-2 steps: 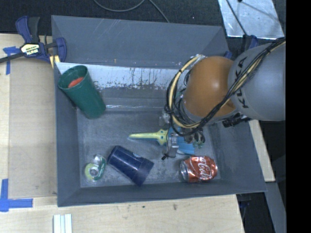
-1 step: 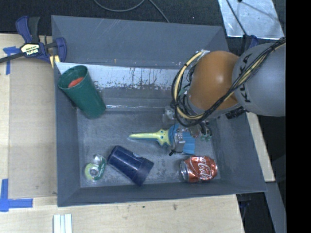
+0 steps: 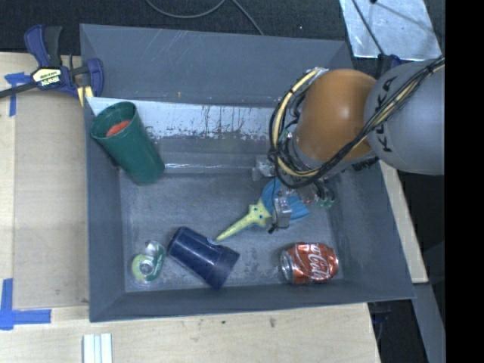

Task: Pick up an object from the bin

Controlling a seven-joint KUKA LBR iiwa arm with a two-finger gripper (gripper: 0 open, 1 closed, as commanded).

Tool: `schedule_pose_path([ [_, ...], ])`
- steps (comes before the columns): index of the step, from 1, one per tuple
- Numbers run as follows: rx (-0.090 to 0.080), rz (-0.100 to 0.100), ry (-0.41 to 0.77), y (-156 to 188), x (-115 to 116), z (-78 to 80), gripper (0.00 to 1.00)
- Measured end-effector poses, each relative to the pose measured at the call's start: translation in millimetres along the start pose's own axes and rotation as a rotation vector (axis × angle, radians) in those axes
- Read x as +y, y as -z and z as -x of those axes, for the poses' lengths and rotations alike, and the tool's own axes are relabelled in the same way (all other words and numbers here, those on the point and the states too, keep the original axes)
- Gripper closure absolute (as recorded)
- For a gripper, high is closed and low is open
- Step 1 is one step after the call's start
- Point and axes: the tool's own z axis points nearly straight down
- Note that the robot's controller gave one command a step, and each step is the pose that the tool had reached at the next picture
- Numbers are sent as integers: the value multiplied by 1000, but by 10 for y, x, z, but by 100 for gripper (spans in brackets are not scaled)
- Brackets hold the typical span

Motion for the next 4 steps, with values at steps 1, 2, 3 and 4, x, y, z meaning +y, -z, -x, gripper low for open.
schedule_pose_path([
  [1, 14, 3, -48, -342, 0, 286, 100],
  [2, 14, 3, -49, -342, 0, 286, 100],
  [3, 23, 4, -41, 67, -2, 275, 100],
  [4, 8, 3, -60, 516, -42, 266, 100],
])
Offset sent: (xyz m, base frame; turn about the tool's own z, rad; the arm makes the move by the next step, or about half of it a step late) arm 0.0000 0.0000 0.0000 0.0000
